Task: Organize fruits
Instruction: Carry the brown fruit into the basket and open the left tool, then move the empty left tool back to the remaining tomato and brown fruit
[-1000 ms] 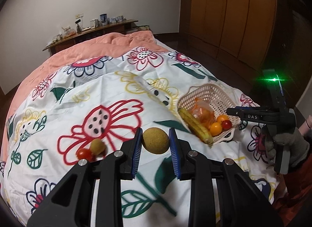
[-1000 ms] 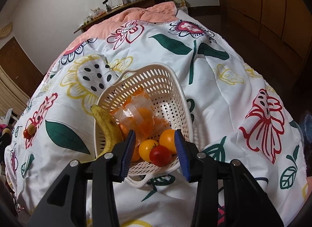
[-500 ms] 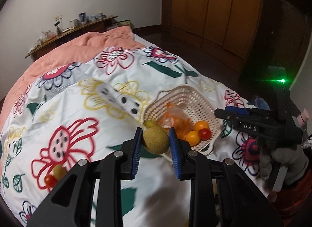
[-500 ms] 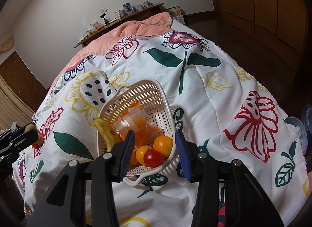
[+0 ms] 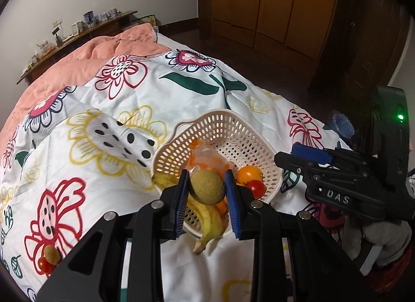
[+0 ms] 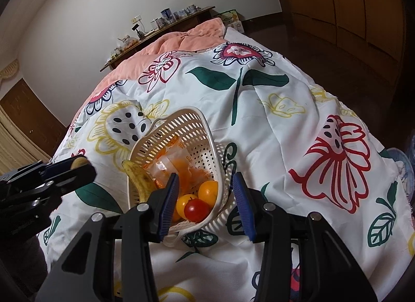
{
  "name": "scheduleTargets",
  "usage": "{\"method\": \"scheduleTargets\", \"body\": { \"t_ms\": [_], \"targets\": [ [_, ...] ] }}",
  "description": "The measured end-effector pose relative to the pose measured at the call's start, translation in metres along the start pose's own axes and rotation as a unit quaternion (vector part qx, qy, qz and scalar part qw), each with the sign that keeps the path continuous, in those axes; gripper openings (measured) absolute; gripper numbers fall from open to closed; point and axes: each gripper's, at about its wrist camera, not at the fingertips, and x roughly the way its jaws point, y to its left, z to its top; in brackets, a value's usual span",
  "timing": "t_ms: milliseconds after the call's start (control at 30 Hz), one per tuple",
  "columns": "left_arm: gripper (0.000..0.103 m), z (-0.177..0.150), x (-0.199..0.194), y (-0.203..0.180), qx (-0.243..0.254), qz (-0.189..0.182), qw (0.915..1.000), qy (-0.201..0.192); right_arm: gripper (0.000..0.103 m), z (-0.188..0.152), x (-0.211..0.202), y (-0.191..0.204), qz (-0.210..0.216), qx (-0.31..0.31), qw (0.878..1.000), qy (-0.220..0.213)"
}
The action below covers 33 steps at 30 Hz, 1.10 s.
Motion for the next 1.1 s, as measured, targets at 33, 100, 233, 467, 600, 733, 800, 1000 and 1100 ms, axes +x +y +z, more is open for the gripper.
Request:
{"method": "scheduleTargets", "body": {
  "t_ms": [33,100,233,467,600,733,800,1000,1100],
  "targets": [
    [0.028,0.002,0.003,-0.002,0.002,0.000,1.0000,0.001,0.044,0.000,0.000,0.000,0.000,0.000,1.000,0.000],
    [0.029,0.004,0.007,-0.005,0.005,0.000,1.0000,0.004,0.044,-0.001,0.001,-0.001,0.002,0.001,1.000,0.000],
    [0.047,0.005,0.010,-0.003,0.000,0.002,1.0000,0.007,0.044,-0.001,0.002,0.000,0.004,-0.001,1.000,0.002],
    [0.058,0.006,0.008,0.010,-0.024,0.010,0.9997,0.005,0.044,-0.002,0.003,0.003,0.006,-0.003,1.000,0.003],
    [0.068,0.005,0.005,0.014,-0.029,0.011,0.9995,0.001,0.044,-0.004,0.005,0.006,0.008,-0.004,1.000,0.006],
    [0.073,0.005,0.000,0.017,-0.031,0.012,0.9994,-0.006,0.044,-0.005,0.006,0.009,0.011,-0.007,1.000,0.009],
    [0.077,0.004,-0.002,0.018,-0.033,0.013,0.9993,-0.010,0.044,-0.005,0.007,0.011,0.012,-0.009,1.000,0.010],
    [0.084,-0.001,-0.012,0.027,-0.039,0.020,0.9988,-0.021,0.050,-0.007,0.008,0.016,0.018,-0.010,1.000,0.013],
    [0.085,-0.004,-0.016,0.036,-0.053,0.024,0.9980,-0.025,0.053,-0.009,0.008,0.021,0.022,-0.014,1.000,0.013]
  ]
}}
